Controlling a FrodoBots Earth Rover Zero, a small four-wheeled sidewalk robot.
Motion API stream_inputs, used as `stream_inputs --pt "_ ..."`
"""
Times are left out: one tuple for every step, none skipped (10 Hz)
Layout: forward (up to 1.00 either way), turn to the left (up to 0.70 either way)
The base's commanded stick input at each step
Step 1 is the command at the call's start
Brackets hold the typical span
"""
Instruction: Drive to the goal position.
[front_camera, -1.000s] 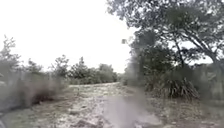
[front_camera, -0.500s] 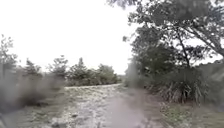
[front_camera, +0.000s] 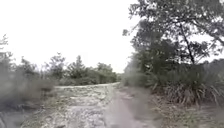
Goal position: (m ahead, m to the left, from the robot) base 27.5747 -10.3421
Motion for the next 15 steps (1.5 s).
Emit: stream_inputs --pt "0.85 0.00" --pt "0.85 0.00" --pt "0.85 0.00" --pt "0.85 0.00" --pt "0.85 0.00" --pt "0.85 0.00" --pt "0.85 0.00" --pt "0.85 0.00" --pt "0.85 0.00" --pt "0.85 0.00" --pt "0.85 0.00" --pt "0.85 0.00" --pt "0.85 0.00" --pt "0.85 0.00" --pt "0.85 0.20"
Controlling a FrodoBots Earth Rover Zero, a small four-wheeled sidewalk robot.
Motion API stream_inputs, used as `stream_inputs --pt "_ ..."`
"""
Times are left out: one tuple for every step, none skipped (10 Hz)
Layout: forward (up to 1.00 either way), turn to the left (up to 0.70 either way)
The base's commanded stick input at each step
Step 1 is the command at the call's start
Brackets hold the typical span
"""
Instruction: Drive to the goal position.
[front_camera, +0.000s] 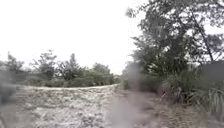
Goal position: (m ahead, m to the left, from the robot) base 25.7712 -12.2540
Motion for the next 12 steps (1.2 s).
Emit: stream_inputs --pt "0.85 0.30" --pt "0.85 0.18" --pt "0.85 0.02" --pt "0.85 0.01" --pt "0.85 0.15" --pt "0.85 0.34" --pt "0.85 0.17" --pt "0.85 0.00" --pt "0.85 0.00" --pt "0.85 0.00" --pt "0.85 0.00" --pt "0.85 0.00"
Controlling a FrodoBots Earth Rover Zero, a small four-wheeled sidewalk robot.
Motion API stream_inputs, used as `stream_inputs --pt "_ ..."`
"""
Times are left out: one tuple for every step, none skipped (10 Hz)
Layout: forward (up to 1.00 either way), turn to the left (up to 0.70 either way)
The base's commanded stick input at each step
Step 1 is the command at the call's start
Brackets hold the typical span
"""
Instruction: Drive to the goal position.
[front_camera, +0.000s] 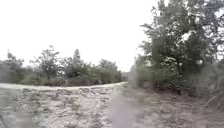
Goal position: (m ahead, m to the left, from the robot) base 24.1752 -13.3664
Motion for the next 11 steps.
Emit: stream_inputs --pt "0.85 0.00" --pt "0.85 0.00" --pt "0.85 0.00" --pt "0.85 0.00" --pt "0.85 0.04" --pt "0.85 0.26" --pt "0.85 0.26" --pt "0.85 0.14" --pt "0.85 0.02" --pt "0.85 0.00" --pt "0.85 0.00"
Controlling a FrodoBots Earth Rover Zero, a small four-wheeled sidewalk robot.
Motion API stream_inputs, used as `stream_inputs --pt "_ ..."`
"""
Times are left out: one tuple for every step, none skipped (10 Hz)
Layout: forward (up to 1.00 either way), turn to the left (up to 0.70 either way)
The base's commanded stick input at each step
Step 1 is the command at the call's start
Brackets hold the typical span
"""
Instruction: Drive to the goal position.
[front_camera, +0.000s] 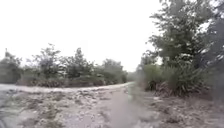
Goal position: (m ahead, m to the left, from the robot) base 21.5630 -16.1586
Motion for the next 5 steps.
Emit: stream_inputs --pt "0.85 0.00" --pt "0.85 0.00" --pt "0.85 0.00" --pt "0.85 0.00" --pt "0.85 0.00"
